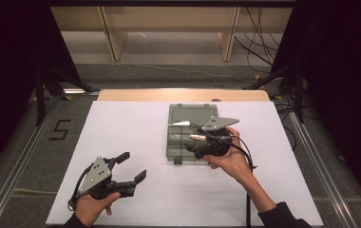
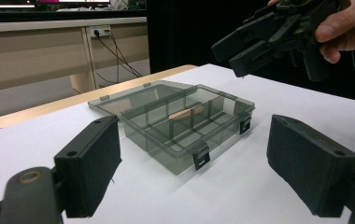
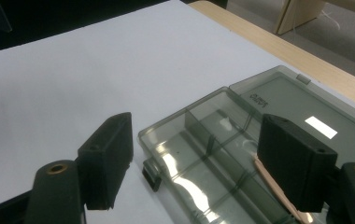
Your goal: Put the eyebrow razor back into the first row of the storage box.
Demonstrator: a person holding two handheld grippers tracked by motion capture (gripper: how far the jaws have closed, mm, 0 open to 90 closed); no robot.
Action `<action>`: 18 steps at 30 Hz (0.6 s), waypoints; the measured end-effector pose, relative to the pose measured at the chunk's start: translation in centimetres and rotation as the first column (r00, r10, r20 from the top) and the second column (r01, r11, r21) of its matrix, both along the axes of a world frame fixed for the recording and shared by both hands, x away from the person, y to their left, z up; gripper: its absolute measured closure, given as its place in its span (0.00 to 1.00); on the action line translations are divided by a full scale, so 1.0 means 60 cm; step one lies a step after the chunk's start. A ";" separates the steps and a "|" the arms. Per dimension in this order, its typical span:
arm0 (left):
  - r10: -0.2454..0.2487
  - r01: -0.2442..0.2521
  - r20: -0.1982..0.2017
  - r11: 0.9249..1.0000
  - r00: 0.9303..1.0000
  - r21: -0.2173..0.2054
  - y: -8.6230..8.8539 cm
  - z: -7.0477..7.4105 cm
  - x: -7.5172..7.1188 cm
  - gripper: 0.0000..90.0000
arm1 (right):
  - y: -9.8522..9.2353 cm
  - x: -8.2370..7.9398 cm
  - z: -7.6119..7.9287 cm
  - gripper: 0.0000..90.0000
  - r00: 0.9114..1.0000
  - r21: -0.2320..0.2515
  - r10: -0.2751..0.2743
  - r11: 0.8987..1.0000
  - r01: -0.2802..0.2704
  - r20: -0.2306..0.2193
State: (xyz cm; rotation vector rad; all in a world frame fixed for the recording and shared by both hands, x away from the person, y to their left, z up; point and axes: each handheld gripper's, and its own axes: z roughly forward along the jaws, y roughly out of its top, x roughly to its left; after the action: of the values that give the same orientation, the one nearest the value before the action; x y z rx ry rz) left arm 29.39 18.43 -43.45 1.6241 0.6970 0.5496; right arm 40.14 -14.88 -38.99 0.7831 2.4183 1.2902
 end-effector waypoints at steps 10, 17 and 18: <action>-0.007 0.007 0.005 1.000 1.000 -0.008 -0.001 -0.001 0.002 0.19 | -0.020 -0.024 -0.009 0.31 1.000 0.031 -0.009 0.999 0.009 0.001; -0.003 0.003 0.001 1.000 1.000 0.003 -0.001 -0.001 0.001 0.19 | -0.030 -0.038 -0.015 0.31 1.000 0.045 -0.006 0.999 0.006 0.008; -0.003 0.003 0.001 1.000 1.000 0.003 -0.001 -0.001 0.001 0.19 | -0.032 -0.039 -0.015 0.31 1.000 0.048 -0.006 0.999 0.005 0.010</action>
State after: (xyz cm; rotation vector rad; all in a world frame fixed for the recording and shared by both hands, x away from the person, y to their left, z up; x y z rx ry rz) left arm 29.45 18.37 -43.53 1.6273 0.6933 0.5489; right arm 37.79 -16.79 -39.88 0.7934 2.3834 1.3513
